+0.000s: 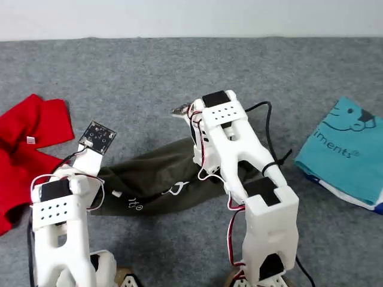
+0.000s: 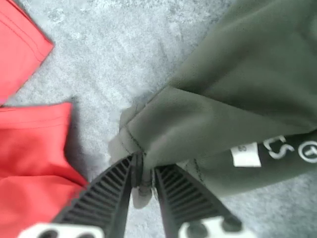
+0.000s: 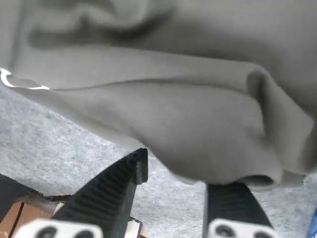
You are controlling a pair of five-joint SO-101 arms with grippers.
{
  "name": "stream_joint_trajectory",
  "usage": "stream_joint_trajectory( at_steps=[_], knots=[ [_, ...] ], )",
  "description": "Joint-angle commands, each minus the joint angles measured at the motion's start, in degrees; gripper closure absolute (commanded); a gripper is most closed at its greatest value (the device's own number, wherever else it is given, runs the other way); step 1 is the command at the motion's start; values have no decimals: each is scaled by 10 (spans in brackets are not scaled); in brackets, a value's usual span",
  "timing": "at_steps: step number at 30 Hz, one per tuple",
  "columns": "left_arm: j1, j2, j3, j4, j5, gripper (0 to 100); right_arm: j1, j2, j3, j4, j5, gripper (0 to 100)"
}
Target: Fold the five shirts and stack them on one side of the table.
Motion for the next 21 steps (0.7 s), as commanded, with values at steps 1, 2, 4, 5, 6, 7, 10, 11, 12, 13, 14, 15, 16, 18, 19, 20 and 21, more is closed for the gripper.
stream_joint_trajectory(
  at_steps=[1,2,4,5,6,7,10,11,12,13,14,15,16,18,19,20,21],
  knots=[
    [-2,-18,7,-10,-1,986,11,-5,-26,4,-1,909],
    [-3,-18,10,-9,-1,986,18,-6,-26,2,-1,937],
    [-3,-18,15,-9,-1,986,29,-10,-26,1,-1,978],
    [-3,-18,16,-8,-1,986,34,-11,-27,5,-1,990],
    [-3,-18,16,-8,-1,986,38,-11,-34,10,-1,987],
    [-3,-18,16,-8,-1,986,44,-11,-43,19,-1,987],
    [-3,-18,13,-9,-1,986,54,-15,-69,26,17,987],
    [-3,-18,13,-10,-1,986,58,-23,-74,26,20,987],
    [-2,-18,13,-11,-1,986,58,-34,-78,26,25,987],
    [-2,-18,12,-11,-1,986,58,-46,-82,26,33,987],
    [-2,-18,12,-10,-1,986,58,-61,-82,26,43,987],
    [-2,-18,12,-9,-1,986,57,-80,-82,26,51,987],
    [-2,-18,12,-8,-1,986,57,-98,-82,26,57,987],
    [-3,-18,2,-5,-1,986,58,-138,-82,26,67,987],
    [-3,-19,-8,3,-1,986,58,-157,-82,26,73,987],
    [-3,-19,-27,15,0,986,58,-180,-82,26,78,987],
    [-3,-19,-51,30,1,986,58,-202,-82,26,84,987]
  ],
)
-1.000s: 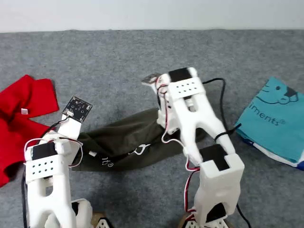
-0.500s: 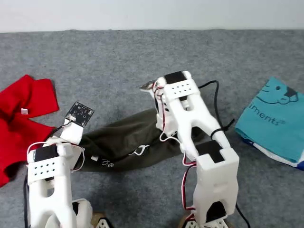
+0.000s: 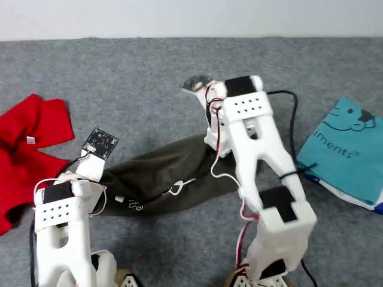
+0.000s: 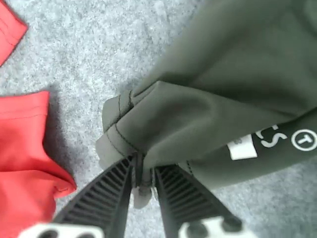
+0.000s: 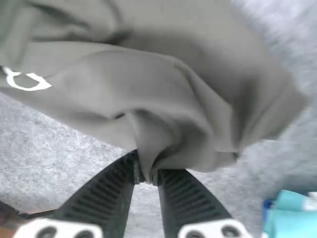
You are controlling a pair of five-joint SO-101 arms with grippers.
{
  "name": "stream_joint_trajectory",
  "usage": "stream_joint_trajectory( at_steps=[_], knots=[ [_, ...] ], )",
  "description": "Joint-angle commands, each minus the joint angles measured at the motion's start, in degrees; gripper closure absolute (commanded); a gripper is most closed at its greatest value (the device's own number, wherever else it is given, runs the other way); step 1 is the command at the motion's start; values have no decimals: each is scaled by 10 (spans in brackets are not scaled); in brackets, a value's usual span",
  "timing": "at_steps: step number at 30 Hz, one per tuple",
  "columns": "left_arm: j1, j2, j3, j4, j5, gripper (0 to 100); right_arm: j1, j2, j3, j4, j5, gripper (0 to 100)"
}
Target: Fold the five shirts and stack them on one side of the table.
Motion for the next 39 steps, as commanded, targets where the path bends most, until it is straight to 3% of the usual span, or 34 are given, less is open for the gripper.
stream_joint_trajectory(
  at_steps=[1,8,17,24,30,36,39],
  knots=[
    [-3,-19,-88,40,7,986,7,-110,-30,24,23,987],
    [1,-19,-320,70,138,985,17,-301,-31,-27,107,987],
    [1,-18,-516,25,142,985,143,-451,-31,-224,155,987],
    [1,-18,-611,-64,17,985,196,-534,-31,-352,171,987],
    [1,-18,-686,-94,6,985,214,-577,-31,-442,177,987],
    [-3,-18,-750,-90,4,985,216,-602,-31,-502,230,987],
    [-4,-18,-790,-90,-33,986,216,-606,-29,-497,258,987]
  ],
)
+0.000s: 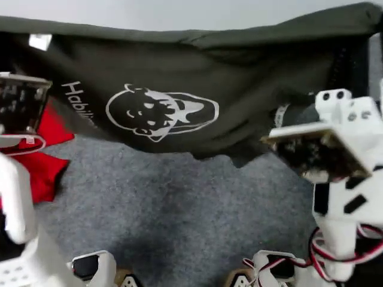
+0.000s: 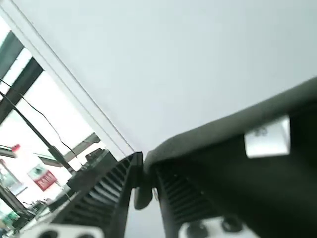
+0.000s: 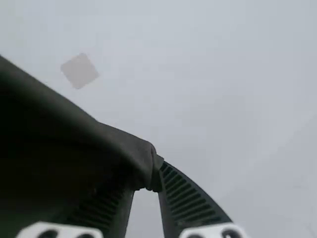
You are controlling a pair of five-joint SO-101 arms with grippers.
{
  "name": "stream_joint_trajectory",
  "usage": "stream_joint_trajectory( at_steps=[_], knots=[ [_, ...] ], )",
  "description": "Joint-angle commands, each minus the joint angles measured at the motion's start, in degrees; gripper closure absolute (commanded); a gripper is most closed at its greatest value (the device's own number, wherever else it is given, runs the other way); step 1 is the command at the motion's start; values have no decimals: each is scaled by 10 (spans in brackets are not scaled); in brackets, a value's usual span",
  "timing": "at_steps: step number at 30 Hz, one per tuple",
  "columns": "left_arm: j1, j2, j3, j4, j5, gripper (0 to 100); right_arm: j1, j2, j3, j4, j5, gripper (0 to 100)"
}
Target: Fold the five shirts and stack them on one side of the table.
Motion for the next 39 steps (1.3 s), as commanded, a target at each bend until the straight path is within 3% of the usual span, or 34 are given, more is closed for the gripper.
stream_joint_trajectory(
  at_steps=[1,8,20,27,33,39],
  knots=[
    [-4,-11,-63,-15,-52,986,9,-5,-28,-4,25,987],
    [-4,-11,-118,6,-74,986,52,-29,-29,2,22,987],
    [0,-11,-284,298,-84,986,52,-138,-28,24,42,987],
    [0,-5,-278,397,-82,986,51,-144,-11,116,52,987],
    [1,7,-97,396,-84,986,50,-123,126,75,54,987],
    [29,34,65,290,-84,986,44,-104,304,-41,79,987]
  ],
)
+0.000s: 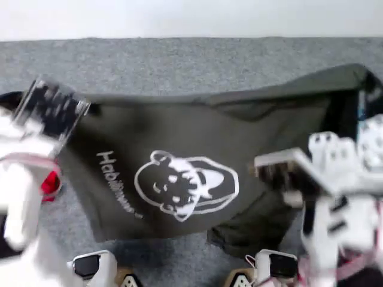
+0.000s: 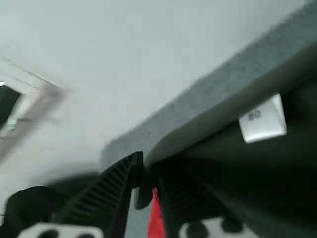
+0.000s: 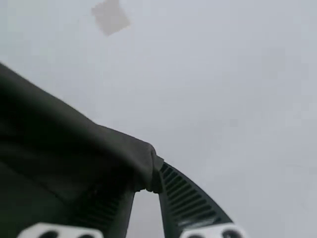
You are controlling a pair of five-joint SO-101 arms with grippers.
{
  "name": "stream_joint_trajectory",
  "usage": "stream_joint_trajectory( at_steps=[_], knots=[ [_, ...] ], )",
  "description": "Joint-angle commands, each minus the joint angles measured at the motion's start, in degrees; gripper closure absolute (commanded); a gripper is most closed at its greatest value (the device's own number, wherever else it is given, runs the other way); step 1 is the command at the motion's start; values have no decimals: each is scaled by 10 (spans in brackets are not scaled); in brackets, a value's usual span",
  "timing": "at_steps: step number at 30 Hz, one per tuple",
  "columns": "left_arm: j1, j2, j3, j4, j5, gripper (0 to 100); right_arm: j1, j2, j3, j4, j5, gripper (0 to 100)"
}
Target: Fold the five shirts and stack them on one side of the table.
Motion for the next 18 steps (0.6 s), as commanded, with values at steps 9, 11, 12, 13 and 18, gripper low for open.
stream_joint_trajectory(
  at_steps=[9,11,12,13,18],
  knots=[
    [25,164,144,-291,-4,986,-36,103,286,-320,27,987],
    [25,201,143,-339,-5,986,-36,140,303,-371,25,987],
    [25,219,143,-363,-5,986,-36,161,309,-397,25,987],
    [25,236,143,-385,-6,986,-36,183,311,-424,25,987],
    [45,311,143,-489,-7,986,-36,305,309,-553,28,987]
  ],
)
